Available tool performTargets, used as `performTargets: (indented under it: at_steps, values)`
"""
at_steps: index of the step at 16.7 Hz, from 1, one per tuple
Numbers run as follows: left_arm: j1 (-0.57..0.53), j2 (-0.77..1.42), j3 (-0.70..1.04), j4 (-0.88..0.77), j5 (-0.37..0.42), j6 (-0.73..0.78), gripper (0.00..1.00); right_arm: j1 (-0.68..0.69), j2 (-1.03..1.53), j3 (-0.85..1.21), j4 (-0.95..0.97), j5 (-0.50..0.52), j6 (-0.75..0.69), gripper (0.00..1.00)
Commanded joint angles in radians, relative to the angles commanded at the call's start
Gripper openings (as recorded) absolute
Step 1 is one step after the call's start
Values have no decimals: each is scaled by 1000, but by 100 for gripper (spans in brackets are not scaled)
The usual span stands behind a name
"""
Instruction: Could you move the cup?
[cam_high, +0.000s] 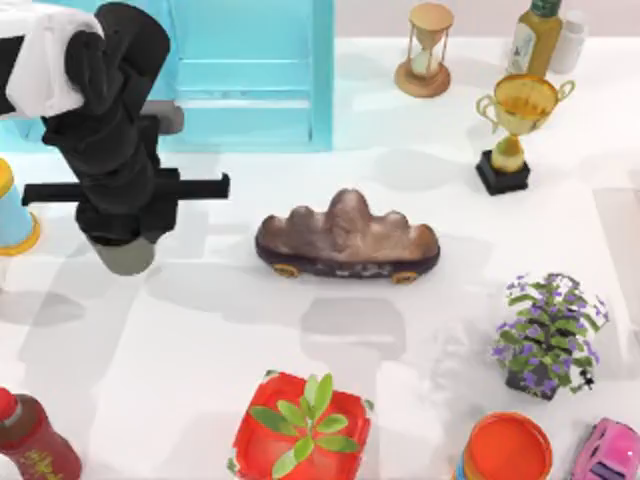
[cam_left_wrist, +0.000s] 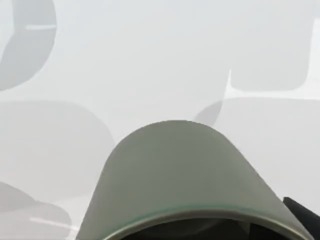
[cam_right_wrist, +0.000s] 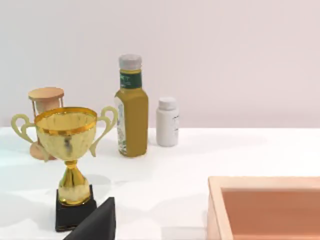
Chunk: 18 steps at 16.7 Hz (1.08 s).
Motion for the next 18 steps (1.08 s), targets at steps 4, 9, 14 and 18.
performTargets:
  at_steps: [4,9,14,18]
  values:
    - [199,-60,148,-8,-21,182,0,0,0,0,0,0,0,100]
    - [537,-26,226,-135,-53,463,0,0,0,0,0,0,0,100]
    - [749,27,224,-276,0,696,0,0,0,0,0,0,0,100]
    - [780,60,206,-332,56,777,0,0,0,0,0,0,0,100]
